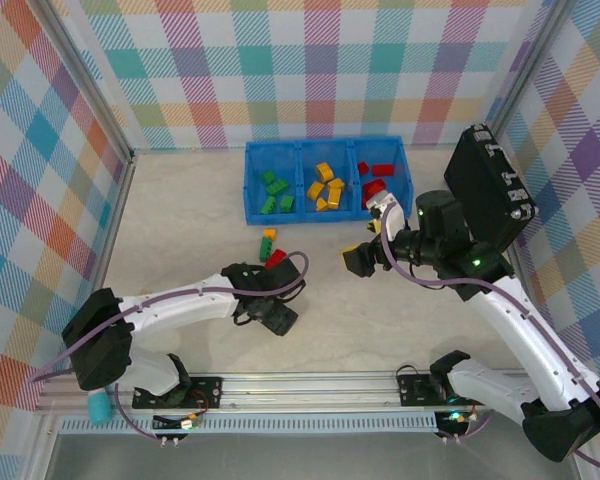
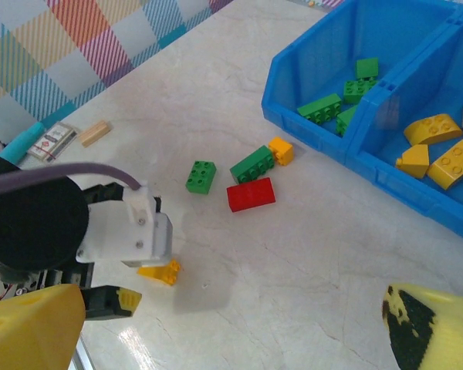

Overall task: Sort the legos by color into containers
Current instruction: Pick up the lego from the middle-left of the table.

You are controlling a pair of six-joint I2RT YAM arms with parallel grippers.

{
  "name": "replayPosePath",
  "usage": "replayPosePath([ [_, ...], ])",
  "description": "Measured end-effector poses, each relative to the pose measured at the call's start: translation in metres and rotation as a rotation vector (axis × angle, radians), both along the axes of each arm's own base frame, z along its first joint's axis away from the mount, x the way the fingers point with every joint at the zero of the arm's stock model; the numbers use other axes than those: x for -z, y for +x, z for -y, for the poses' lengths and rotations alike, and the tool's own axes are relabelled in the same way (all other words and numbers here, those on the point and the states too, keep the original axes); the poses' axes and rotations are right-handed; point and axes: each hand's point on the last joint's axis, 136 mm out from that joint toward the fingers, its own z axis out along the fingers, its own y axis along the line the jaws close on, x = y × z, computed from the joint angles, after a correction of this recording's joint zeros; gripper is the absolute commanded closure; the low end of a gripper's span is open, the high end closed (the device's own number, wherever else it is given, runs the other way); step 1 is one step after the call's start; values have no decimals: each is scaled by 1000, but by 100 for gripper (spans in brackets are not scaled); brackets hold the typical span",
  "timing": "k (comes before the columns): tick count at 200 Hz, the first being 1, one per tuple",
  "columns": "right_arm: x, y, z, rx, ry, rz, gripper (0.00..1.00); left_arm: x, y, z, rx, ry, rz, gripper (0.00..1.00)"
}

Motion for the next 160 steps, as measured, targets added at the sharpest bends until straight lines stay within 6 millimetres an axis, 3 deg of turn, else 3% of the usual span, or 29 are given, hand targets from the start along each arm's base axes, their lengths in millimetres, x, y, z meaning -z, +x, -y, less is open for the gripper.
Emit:
replayPosePath([
  [77,-1,3,2,14,-4,12,1,37,-1,4,11,60,-54,34],
  [160,-9,5,8,51,-4,55,1,59,-3,3,-34,104,-104,69],
])
